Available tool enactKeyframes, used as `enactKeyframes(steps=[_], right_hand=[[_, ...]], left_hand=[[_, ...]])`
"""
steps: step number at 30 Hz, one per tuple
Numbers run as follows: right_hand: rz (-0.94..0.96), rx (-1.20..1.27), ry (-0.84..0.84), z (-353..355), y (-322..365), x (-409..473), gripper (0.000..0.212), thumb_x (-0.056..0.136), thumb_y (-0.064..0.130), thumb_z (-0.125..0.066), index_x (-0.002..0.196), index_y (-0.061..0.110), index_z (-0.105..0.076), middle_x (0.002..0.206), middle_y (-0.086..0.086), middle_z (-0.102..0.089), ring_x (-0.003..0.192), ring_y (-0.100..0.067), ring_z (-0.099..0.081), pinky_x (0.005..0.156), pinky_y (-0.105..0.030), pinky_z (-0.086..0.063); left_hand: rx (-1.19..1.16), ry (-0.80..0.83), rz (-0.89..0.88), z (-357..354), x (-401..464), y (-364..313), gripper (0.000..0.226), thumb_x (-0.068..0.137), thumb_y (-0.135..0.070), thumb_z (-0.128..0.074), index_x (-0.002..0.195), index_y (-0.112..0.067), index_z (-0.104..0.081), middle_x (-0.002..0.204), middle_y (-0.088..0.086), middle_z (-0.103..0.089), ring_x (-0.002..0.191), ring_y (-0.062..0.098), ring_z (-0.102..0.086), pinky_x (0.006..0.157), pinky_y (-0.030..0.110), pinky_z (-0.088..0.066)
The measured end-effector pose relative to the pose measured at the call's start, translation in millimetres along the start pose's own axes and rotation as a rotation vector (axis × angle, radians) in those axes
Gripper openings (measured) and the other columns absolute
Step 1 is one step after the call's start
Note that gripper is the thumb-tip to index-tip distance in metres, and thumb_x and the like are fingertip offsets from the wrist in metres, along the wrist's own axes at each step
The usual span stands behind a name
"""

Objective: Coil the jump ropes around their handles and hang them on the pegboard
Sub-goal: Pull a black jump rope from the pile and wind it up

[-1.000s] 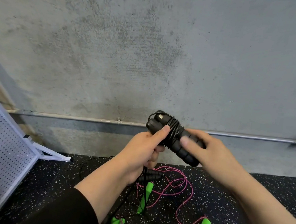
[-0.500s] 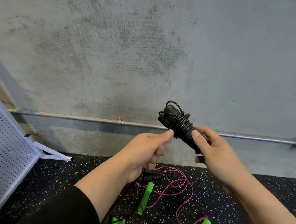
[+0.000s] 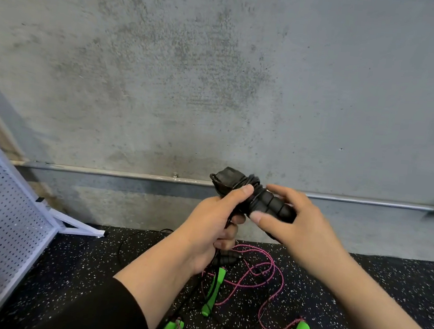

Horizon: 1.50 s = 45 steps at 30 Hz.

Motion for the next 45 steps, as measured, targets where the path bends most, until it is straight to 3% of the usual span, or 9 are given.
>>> enactKeyframes(steps=[4,10,22,25,29,33,37,41,45], right_hand=[[-0.410,0.679,0.215,-16,-14,-10,0.056,0.089,0.061,-0.051,0.113,0.015,-0.072,0.107,-0.025,-0.073,0.071,-0.028,-0.069,0.066,-0.038,-0.064],[-0.538,0.853,0.360,-26,-17,-15,0.049,0.102,0.048,-0.047,0.116,0.005,-0.066,0.079,-0.023,-0.065,0.050,-0.022,-0.052,0.039,-0.023,-0.048],[-0.001,0.255,-0.035,-4,-5,1,0.023,0.102,0.033,-0.055,0.120,0.045,-0.063,0.107,0.006,-0.071,0.092,-0.009,-0.067,0.086,-0.036,-0.059],[0.040,0.134,-0.042,-5,-1,1,0.035,0.099,0.030,-0.060,0.132,0.040,-0.058,0.110,0.010,-0.063,0.084,0.003,-0.059,0.077,-0.015,-0.047],[0.156,-0.026,-0.008,-14,8,-1,0.034,0.095,0.028,-0.068,0.123,0.045,-0.060,0.114,0.009,-0.054,0.104,0.008,-0.052,0.086,-0.002,-0.034],[0.145,-0.026,0.053,-16,6,0,0.033,0.089,0.036,-0.074,0.116,0.047,-0.060,0.112,0.013,-0.056,0.100,0.006,-0.054,0.082,-0.005,-0.036],[-0.120,0.272,0.155,-14,-6,-1,0.048,0.083,0.067,-0.054,0.120,0.038,-0.064,0.097,0.008,-0.070,0.074,-0.003,-0.065,0.072,-0.031,-0.057],[-0.251,0.328,0.306,-26,-17,-11,0.031,0.096,0.047,-0.060,0.115,0.026,-0.073,0.090,-0.001,-0.071,0.069,-0.011,-0.066,0.065,-0.029,-0.056],[-0.136,0.206,0.107,0,-10,2,0.019,0.091,0.032,-0.073,0.109,0.027,-0.074,0.092,0.002,-0.076,0.068,0.000,-0.063,0.063,-0.020,-0.051]], left_hand=[[0.003,0.041,-0.044,-1,0,-5,0.032,0.093,-0.047,-0.066,0.086,-0.019,-0.051,0.067,-0.004,-0.040,0.050,0.008,-0.020,0.040,0.020,-0.020],[0.000,0.047,-0.019,0,1,-3,0.033,0.092,-0.048,-0.066,0.085,-0.019,-0.051,0.067,-0.004,-0.042,0.049,0.008,-0.021,0.042,0.020,-0.018],[-0.036,0.029,0.058,-1,1,3,0.057,0.086,-0.060,-0.068,0.121,-0.015,-0.063,0.072,-0.004,-0.050,0.053,0.008,-0.024,0.047,0.022,-0.019],[-0.087,0.034,0.088,-1,2,10,0.078,0.081,-0.068,-0.069,0.131,-0.009,-0.059,0.071,-0.004,-0.049,0.052,0.008,-0.023,0.043,0.021,-0.021],[-0.189,0.044,0.103,-3,3,16,0.074,0.068,-0.078,-0.069,0.110,-0.016,-0.065,0.071,-0.004,-0.044,0.053,0.008,-0.019,0.040,0.020,-0.022],[-0.187,-0.001,0.076,1,4,14,0.062,0.075,-0.072,-0.070,0.104,-0.018,-0.061,0.069,-0.004,-0.041,0.055,0.009,-0.017,0.042,0.022,-0.016],[-0.152,-0.014,0.074,2,4,14,0.055,0.079,-0.065,-0.071,0.105,-0.019,-0.057,0.067,-0.006,-0.040,0.055,0.009,-0.016,0.043,0.022,-0.014],[-0.086,0.010,0.069,0,4,14,0.046,0.081,-0.062,-0.070,0.090,-0.021,-0.054,0.066,-0.006,-0.040,0.054,0.009,-0.018,0.043,0.021,-0.015],[-0.081,0.054,0.097,-4,3,14,0.060,0.082,-0.066,-0.068,0.114,-0.016,-0.061,0.068,-0.005,-0.046,0.055,0.009,-0.019,0.043,0.021,-0.017]])
Point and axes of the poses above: each hand's wrist, its own x-axis towards the middle knuckle, its own z-axis out of the back of the hand, y = z × x, the point moved 7 cm from there along x, towards the middle knuckle
